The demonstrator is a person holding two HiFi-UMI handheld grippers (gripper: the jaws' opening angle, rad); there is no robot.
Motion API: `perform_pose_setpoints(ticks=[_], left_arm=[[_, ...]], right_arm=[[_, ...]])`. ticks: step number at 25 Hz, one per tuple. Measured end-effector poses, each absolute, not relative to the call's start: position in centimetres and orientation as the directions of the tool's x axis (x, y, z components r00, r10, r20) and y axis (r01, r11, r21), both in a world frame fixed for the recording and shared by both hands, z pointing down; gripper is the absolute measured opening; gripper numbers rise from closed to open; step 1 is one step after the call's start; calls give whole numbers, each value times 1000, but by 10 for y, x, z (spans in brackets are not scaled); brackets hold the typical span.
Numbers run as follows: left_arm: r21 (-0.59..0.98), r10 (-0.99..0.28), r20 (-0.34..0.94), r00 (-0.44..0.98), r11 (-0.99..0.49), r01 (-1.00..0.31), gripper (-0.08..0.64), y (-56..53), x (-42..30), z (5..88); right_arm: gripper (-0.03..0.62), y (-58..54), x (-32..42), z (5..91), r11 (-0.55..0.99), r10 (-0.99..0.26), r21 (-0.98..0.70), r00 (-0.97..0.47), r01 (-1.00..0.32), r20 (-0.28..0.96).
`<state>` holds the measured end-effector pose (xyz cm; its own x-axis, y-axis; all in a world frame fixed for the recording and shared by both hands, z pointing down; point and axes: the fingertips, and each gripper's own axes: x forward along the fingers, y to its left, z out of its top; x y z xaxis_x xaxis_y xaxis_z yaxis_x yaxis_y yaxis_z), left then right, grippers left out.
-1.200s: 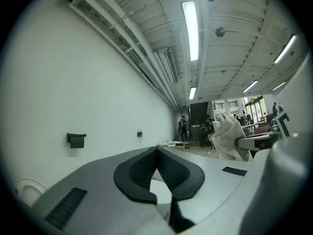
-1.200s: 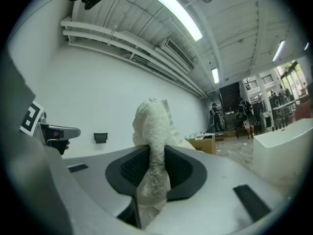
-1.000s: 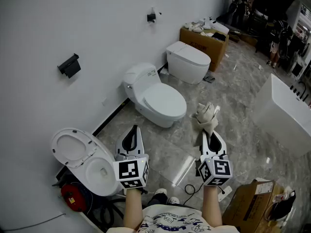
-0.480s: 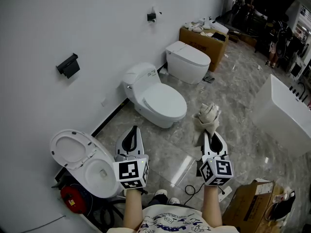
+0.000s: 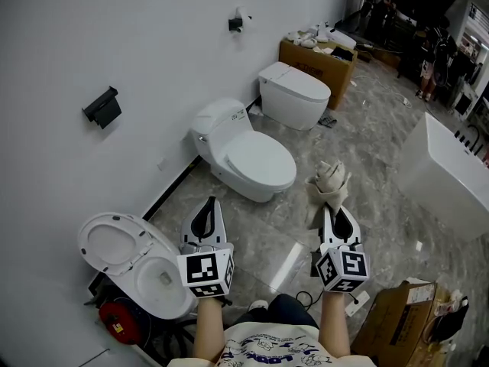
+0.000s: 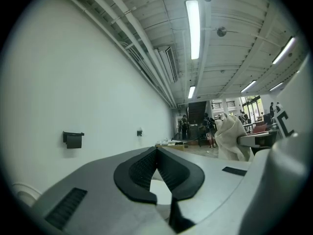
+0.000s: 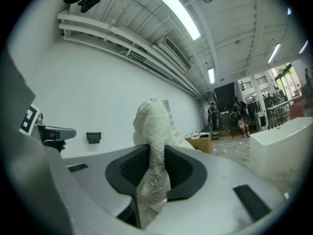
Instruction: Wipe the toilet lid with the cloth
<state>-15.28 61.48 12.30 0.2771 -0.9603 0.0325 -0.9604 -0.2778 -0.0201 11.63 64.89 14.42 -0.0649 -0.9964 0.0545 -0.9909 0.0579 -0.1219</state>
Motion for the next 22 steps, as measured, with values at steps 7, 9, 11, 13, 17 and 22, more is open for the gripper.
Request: perform_pose_setpoints(ticks=[7,9,11,13,17,22], left_arm=[[-14,-963,50,264,-265,-964,3,591,-164,132],[-13,-965,56,257,-259,-966,2,580,-164,136],[-12,-966,62,252,-253,-967,2,568,-164,139],[-13,-967,66,246,-248,-969,3,553,-163,143],[-22,-970,71,233,-235,-972,3,515,-156,146],[-32,-979,62,196,-198,-980,3,454,-145,143]], right_arm=[[84,623,107,152,66,-994,-109,-75,-992,79],[84,611,106,155,73,-993,-106,-83,-992,85],[84,597,106,157,80,-992,-108,-89,-991,89],[84,581,108,160,86,-991,-109,-96,-990,90],[84,537,117,164,101,-990,-111,-111,-989,91],[84,466,130,163,132,-987,-119,-142,-984,79]])
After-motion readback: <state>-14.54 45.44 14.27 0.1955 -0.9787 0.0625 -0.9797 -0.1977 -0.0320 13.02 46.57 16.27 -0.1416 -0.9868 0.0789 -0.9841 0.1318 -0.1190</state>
